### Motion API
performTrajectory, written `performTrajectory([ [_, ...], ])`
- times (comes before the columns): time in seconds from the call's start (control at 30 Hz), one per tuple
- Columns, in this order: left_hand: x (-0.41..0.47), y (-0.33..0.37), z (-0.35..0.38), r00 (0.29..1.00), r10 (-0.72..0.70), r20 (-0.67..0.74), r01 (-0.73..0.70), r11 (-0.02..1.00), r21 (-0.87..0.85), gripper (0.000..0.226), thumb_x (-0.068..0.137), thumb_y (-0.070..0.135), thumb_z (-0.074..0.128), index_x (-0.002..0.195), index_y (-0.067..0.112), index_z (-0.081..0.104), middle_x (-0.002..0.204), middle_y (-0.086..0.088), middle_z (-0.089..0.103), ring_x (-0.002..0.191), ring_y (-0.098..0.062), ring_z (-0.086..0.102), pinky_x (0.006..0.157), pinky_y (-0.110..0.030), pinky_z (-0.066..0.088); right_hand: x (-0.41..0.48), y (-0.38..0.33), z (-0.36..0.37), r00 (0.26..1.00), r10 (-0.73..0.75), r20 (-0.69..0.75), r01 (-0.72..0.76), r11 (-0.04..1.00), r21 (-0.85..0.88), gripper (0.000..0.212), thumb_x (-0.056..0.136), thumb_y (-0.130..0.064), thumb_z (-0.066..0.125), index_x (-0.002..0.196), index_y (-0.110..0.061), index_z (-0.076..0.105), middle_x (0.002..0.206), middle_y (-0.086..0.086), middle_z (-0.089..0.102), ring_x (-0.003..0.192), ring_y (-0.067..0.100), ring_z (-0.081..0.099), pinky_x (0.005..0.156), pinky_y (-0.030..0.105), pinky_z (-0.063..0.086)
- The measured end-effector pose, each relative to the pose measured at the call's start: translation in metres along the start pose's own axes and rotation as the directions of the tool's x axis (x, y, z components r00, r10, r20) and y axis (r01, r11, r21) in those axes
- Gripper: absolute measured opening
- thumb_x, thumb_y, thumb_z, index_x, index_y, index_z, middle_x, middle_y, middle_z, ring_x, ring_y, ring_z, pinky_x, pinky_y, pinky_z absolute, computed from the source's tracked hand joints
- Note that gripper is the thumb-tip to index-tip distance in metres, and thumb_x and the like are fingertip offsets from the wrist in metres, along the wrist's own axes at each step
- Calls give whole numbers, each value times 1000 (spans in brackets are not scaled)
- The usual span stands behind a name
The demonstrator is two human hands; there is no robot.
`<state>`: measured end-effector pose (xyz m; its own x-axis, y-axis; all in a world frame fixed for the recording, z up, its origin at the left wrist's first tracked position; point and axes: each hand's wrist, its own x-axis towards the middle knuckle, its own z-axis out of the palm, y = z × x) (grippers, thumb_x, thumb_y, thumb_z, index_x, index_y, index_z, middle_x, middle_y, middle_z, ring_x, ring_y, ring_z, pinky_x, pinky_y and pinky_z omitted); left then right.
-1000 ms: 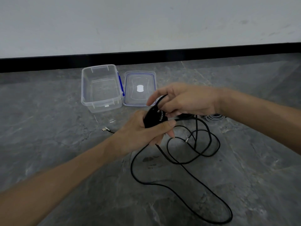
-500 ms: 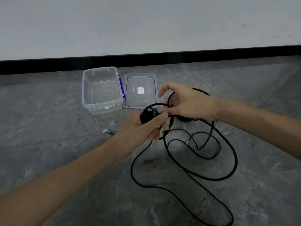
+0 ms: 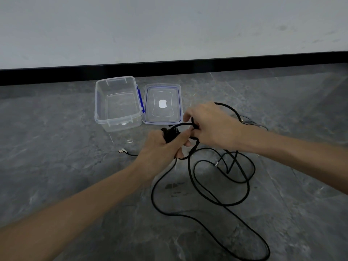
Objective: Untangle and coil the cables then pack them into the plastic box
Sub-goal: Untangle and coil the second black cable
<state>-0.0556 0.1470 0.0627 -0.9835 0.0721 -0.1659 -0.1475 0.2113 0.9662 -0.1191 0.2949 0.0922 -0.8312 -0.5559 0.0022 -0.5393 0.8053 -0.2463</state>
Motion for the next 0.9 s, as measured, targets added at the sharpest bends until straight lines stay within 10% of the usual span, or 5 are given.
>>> performTrajectory([
  [0.17,0,-4,-4,999,-47,16,46,999,4,34,95,34,56,67,18,67,48,6,53,59,-13,53,66,-23,43,-6,3,-4,890,-102,445,-32,958,284,46,93,5,46,134,-15,37,99,7,61,87,21,60,81,47,53],
  [0.37,-4,-6,-6,991,7,131,-9,1000,14,56,80,57,52,73,4,68,51,7,52,58,-8,52,66,-23,42,-8,5,-12,790,-97,605,-215,881,422,60,96,4,40,143,-27,20,106,10,62,102,22,64,93,43,52],
  [0.6,2,0,4,980,-199,8,197,965,-175,60,97,51,44,49,21,64,60,-4,55,56,-11,56,76,-28,41,-16,-3,-4,992,29,-125,-38,997,-72,49,81,-28,76,110,-7,43,77,7,62,68,26,61,64,44,52],
  [0.9,6,5,5,967,-239,-86,207,938,-278,41,99,45,46,77,14,63,58,-2,59,50,-12,55,78,-33,48,-15,-11,3,989,-11,-149,-5,994,-107,13,91,-13,61,83,-3,64,75,8,64,71,22,58,72,40,49],
])
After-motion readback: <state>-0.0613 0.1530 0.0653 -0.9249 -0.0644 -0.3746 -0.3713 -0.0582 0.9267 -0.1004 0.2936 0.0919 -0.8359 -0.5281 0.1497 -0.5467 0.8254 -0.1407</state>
